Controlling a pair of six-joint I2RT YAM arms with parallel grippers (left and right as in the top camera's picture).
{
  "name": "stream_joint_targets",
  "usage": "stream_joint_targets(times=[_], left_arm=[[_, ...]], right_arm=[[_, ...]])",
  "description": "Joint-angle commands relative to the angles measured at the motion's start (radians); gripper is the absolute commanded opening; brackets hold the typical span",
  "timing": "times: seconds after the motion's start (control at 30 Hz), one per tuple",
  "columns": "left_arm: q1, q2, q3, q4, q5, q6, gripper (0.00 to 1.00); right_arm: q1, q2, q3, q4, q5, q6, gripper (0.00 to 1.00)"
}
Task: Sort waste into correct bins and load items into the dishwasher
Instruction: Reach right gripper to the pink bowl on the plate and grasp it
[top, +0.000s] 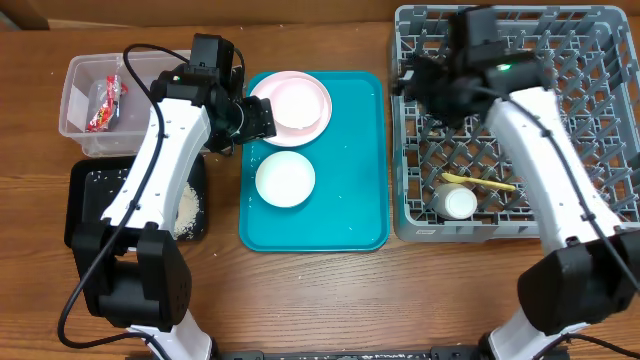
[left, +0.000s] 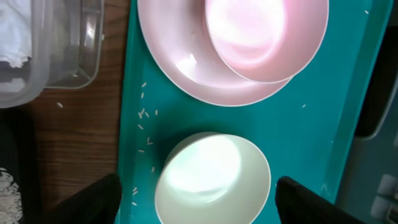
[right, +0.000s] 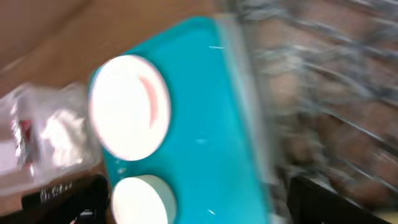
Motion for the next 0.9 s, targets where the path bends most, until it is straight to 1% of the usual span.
stream_joint_targets(times=[0.0,0.13,0.23,0.3,0.33,0.43,0.57,0.67,0.77,0.87], left_arm=[[0.01,-0.007,-0.001,0.023,-0.079,0.002,0.86],[0.048,-0.007,0.024,0.03,-0.093,0.025,0.89],[0.092,-0.007,0.062,0.01,-0.093,0.025,0.91],[0.117,-0.007,0.077,0.008,-0.093,0.025,0.98],[0.128,-0.007,0.08,0.01,-0.093,0.025,1.0],[0.156,-0.007,0.08,0.011,-0.101,0.029,1.0],[0.183,-0.007,0.08,0.01,-0.192,0.029,1.0],[0.195,-0.007,0.08,0.011,-0.254,0.029,1.0],[0.195,-0.007,0.08,0.011,-0.257,0.029,1.0],[0.193,-0.007,0.08,0.011,-0.257,0.029,1.0]], right_arm=[[0.116,0.003,0.026,0.093,0.098,-0.031,0.95],[0.193,0.048,0.026,0.224,0.147,-0.03,0.94],[0.212,0.111,0.026,0.298,0.148,-0.011,0.89],[0.212,0.156,0.026,0.335,0.126,-0.009,0.86],[0.212,0.181,0.026,0.356,0.103,-0.009,0.84],[0.212,0.248,0.026,0.417,0.036,-0.009,0.77],[0.213,0.322,0.026,0.466,-0.012,-0.008,0.72],[0.221,0.36,0.026,0.481,-0.014,-0.008,0.66],[0.232,0.388,0.026,0.507,-0.014,-0.005,0.56],[0.241,0.419,0.026,0.535,-0.007,0.027,0.5]])
